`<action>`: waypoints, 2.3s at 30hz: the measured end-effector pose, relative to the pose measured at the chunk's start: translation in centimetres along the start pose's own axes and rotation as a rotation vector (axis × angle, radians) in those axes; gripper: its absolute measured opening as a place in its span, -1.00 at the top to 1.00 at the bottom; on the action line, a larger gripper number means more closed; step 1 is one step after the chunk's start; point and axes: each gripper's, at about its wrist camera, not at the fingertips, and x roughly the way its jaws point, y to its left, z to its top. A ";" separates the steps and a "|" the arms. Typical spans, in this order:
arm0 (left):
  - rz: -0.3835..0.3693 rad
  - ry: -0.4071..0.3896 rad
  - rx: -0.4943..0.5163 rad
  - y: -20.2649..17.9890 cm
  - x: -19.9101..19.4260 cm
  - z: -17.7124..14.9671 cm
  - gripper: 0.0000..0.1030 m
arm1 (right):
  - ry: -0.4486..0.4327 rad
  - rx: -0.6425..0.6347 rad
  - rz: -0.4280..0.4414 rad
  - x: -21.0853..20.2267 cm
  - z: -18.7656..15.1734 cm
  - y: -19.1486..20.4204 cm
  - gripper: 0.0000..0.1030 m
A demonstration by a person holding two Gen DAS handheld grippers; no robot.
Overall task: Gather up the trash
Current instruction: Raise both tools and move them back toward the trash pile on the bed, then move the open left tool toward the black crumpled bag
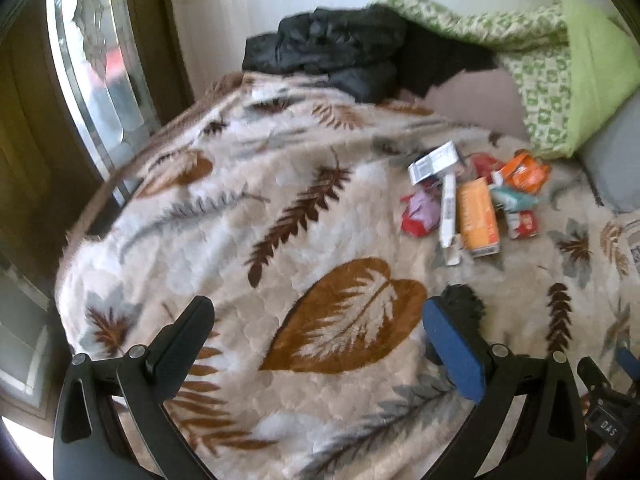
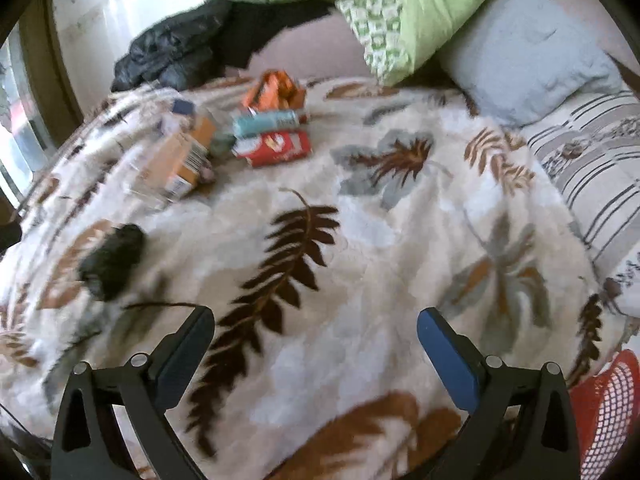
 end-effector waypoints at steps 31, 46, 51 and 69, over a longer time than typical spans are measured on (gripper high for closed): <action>-0.086 -0.323 0.145 -3.7 -16.4 -2.0 -1.00 | -0.452 -0.104 -0.062 -20.3 0.8 2.1 -0.98; -0.134 -0.283 0.154 -4.5 -15.9 -2.3 -1.00 | -0.445 -0.076 -0.074 -20.3 1.0 1.0 -0.98; -0.143 -0.268 0.154 -4.6 -15.5 -2.3 -1.00 | -0.437 -0.069 -0.071 -20.0 1.0 0.9 -0.98; -0.153 -0.224 0.161 -5.1 -13.9 -2.7 -1.00 | -0.404 -0.035 -0.080 -18.9 1.2 0.0 -0.98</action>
